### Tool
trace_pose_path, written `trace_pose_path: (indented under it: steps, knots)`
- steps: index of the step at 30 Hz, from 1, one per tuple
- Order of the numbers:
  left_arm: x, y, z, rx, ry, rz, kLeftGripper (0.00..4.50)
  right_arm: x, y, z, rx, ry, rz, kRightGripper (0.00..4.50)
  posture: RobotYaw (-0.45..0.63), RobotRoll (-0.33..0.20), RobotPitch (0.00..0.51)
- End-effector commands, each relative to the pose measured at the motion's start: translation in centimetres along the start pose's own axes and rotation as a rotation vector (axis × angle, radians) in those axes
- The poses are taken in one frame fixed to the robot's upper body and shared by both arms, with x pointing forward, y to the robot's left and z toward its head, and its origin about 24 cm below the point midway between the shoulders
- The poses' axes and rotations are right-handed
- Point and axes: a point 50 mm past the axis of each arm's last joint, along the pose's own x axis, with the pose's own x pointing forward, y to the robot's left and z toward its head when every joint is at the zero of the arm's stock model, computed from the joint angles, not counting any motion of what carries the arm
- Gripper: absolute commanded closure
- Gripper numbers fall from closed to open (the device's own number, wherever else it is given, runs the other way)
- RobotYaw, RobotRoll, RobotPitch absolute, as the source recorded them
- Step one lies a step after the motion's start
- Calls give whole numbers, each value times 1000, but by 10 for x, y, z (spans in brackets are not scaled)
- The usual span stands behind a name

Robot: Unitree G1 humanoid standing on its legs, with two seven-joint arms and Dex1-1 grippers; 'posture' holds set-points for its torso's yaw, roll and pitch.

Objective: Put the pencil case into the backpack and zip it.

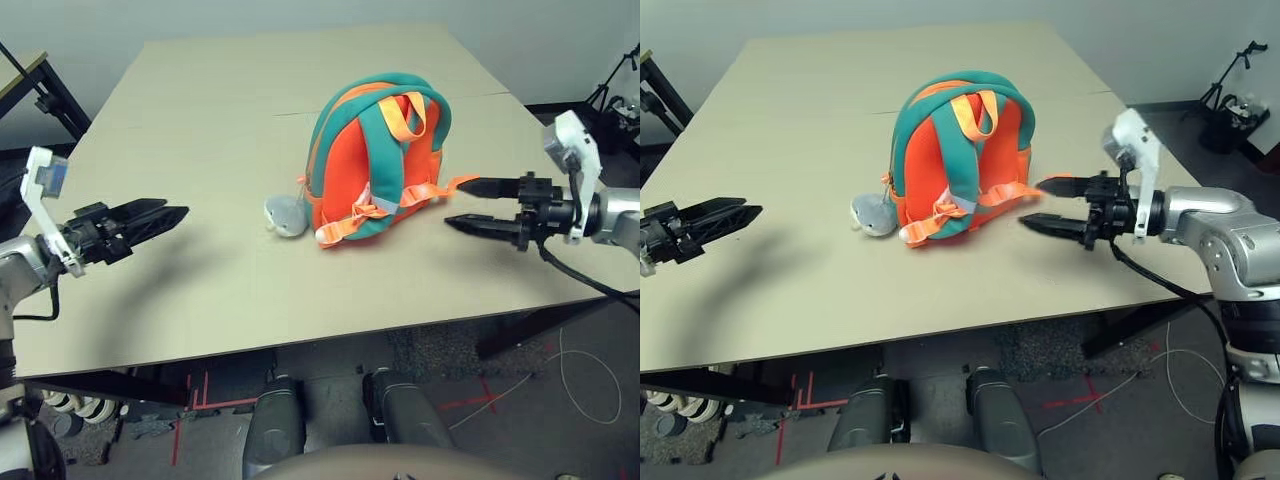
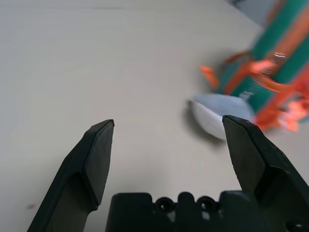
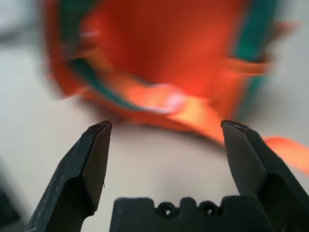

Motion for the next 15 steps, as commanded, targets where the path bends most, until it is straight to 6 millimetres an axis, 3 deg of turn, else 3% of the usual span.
trace_pose_path:
  steps: [1, 7, 15]
  knots:
    - [1, 16, -14, 21, -80, 188, 0, 4, -29, -17, 41, -21, -268, 33, -32, 0, 60]
    - [9, 20, -35, 61, -168, 349, 0, 11, -54, -45, 123, -64, -575, 33, -21, 0, 54]
    - [16, 20, -47, 132, -243, 512, 0, 13, -64, -65, 169, -130, -816, 33, -7, 0, 61]
